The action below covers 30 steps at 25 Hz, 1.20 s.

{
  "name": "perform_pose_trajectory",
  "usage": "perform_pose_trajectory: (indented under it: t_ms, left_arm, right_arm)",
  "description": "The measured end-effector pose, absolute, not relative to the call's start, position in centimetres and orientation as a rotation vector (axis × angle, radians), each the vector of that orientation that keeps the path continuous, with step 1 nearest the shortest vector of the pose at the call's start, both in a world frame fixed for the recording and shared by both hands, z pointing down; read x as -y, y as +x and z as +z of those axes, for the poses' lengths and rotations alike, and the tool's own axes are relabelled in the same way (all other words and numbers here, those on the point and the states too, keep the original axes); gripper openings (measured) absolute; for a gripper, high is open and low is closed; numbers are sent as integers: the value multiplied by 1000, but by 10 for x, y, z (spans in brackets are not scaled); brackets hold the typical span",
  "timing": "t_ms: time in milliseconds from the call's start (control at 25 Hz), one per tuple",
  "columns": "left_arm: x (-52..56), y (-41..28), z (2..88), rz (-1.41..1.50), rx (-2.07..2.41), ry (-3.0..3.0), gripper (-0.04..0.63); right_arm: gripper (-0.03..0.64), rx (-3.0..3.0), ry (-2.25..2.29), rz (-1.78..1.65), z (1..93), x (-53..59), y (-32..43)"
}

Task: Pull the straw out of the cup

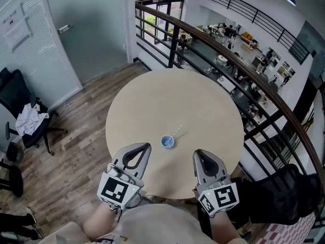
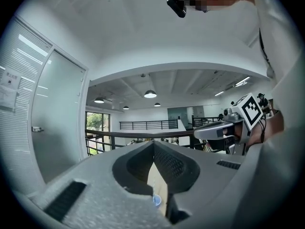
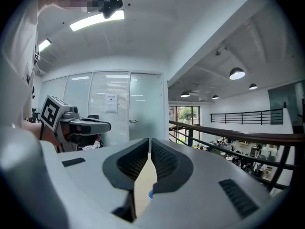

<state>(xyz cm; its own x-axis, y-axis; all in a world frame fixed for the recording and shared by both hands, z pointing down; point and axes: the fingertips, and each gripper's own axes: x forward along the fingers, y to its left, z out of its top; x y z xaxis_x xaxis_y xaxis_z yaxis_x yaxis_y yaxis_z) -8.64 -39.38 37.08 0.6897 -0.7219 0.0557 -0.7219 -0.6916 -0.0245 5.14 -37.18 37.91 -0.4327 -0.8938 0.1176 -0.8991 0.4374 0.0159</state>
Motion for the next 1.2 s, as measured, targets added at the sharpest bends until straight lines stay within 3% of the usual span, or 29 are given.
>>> perform_pose_trajectory:
  t_ms: [440,560,1200]
  left_arm:
    - [427,-63,365,-75,-1265,-2913,14]
    - [441,-56,365,-79,-1265,-2913,14]
    - [499,-27,404,-88,-1213,-2952,14]
  right_arm:
    - [33,2565,1672,114,377,417,80]
    - [124,2554,1648,144,386,433,85]
    - [153,2469,1572,306,474,530,86]
